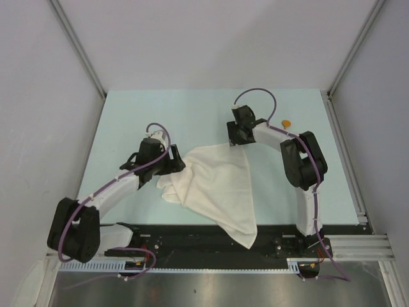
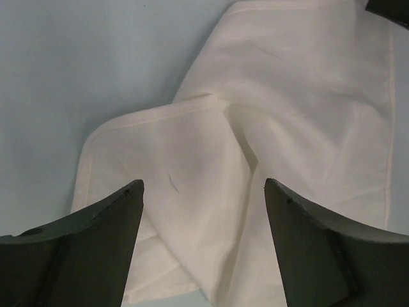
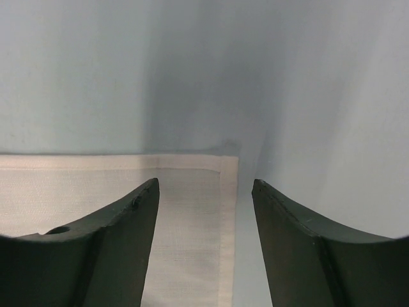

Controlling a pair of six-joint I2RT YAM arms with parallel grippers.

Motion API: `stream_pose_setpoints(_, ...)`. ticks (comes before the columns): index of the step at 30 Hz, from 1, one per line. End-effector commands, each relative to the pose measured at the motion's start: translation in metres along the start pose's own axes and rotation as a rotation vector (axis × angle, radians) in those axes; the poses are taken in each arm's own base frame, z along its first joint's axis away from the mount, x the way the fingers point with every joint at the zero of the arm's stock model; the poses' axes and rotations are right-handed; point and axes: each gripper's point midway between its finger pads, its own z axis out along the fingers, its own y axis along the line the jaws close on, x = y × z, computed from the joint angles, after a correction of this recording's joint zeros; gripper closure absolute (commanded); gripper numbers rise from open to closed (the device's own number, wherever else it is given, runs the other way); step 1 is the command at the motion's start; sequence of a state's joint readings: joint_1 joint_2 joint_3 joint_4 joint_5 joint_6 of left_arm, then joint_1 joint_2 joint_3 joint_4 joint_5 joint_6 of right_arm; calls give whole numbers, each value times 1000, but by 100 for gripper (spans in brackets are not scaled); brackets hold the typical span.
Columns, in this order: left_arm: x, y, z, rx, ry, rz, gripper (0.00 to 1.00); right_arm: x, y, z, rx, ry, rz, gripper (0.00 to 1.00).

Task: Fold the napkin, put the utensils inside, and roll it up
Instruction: Flatten the napkin out

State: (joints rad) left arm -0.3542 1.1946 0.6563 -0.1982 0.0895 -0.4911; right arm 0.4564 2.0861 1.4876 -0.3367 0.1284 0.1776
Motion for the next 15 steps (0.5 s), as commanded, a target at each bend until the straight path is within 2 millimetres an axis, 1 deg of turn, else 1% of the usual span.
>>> stream_pose_setpoints(1, -27, -14, 22, 30, -74, -26, 21, 1, -1, 5, 17, 2, -14, 36)
stream_pose_setpoints(2, -28, -15, 27, 29, -69, -25, 21, 2, -1, 6, 17, 5, -11, 36)
stream_pose_setpoints(3, -21, -11, 37, 14, -38, -28, 22, 6, -1, 9, 19, 17, -10, 36)
stream_pose_setpoints(4, -25, -15, 41, 27, -42, -27, 22, 6, 0, 10, 15, 18, -6, 36)
stream_pose_setpoints(6, -18, -11, 53, 8, -7, -24, 24, 7, 1, 13, -3, 22, -2, 38)
stream_pose_setpoints(8, -16, -8, 60, -8, 8, -21, 27, 8, 0, 15, -14, 31, 6, 41)
stream_pose_setpoints(9, -13, -5, 65, -22, 23, -23, 30, 11, 1, 17, -28, 41, 7, 43)
stream_pose_setpoints(11, -10, -2, 69, -33, 28, -25, 35, 15, 1, 18, -44, 53, 16, 48)
stream_pose_setpoints(12, -6, 1, 72, -41, 35, -27, 40, 17, 3, 19, -70, 64, 21, 51)
stream_pose_setpoints(13, -5, 3, 73, -48, 37, -30, 44, 19, 3, 20, -81, 68, 26, 57)
stream_pose_setpoints(14, -3, 5, 76, -57, 44, -31, 47, 19, 2, 21, -84, 71, 33, 60)
stream_pose_setpoints(15, -4, 6, 78, -61, 45, -29, 54, 22, 6, 22, -116, 83, 37, 63)
